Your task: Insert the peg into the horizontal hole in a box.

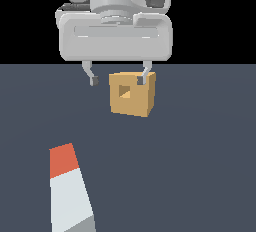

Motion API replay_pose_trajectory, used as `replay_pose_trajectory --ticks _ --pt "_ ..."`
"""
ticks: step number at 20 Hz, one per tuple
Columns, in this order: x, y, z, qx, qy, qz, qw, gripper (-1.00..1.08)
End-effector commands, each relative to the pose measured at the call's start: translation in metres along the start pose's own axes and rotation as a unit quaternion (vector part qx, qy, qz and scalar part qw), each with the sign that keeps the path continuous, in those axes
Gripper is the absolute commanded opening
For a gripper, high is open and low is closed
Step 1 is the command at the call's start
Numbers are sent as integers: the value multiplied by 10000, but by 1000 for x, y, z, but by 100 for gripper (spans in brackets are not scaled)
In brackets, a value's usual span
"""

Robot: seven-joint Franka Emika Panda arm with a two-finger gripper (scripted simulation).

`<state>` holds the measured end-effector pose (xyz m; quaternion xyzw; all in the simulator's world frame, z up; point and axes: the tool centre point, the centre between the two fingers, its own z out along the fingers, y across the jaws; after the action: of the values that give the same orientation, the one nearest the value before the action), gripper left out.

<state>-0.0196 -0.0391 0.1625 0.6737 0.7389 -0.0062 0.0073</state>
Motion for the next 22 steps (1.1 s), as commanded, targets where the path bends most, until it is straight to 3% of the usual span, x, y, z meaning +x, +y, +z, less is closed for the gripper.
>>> replay_pose_trajectory --ticks 1,11,22 --pt "-9 -7 6 0 6 -148 9999 100" --pt "-55 -36 38 -8 37 -911 9958 100" --pt "-110 -58 73 -16 73 -1723 9850 100"
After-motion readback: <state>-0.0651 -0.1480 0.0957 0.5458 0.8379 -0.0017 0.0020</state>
